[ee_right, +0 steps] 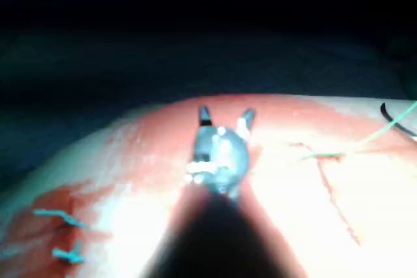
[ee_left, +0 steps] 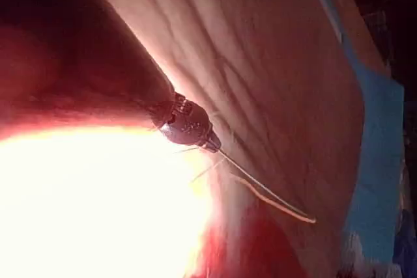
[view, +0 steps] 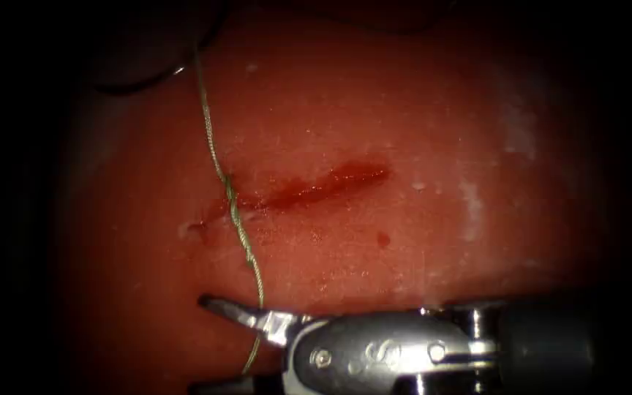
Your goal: Wound Closure
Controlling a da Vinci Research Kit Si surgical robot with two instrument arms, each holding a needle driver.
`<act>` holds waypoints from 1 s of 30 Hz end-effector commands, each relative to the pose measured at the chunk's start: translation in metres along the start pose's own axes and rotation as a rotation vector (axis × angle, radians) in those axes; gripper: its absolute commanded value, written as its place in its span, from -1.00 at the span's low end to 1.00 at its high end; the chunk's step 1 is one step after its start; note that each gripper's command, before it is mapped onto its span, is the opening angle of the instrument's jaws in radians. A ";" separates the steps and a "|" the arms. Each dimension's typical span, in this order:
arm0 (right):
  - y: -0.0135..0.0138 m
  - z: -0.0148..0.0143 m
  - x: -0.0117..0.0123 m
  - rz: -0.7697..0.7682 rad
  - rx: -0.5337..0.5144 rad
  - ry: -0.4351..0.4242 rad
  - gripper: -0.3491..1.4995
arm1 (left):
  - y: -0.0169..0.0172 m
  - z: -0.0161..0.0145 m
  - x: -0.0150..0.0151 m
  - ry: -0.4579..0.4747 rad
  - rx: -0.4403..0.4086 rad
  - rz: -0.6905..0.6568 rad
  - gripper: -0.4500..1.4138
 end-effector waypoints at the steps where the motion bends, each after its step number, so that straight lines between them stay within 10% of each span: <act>1: 0.0013 0.0014 0.0002 0.003 -0.002 0.002 0.62 | 0.0009 0.0000 0.0001 0.017 0.008 -0.012 -0.89; 17: 0.0078 0.0146 0.0014 -0.002 0.082 0.023 0.00 | 0.0154 -0.0065 0.0018 0.082 0.066 -0.162 -0.89; 30: 0.0117 0.0140 0.0038 0.038 -0.067 0.191 -0.27 | 0.0239 -0.0074 -0.0014 0.162 0.099 -0.265 -0.89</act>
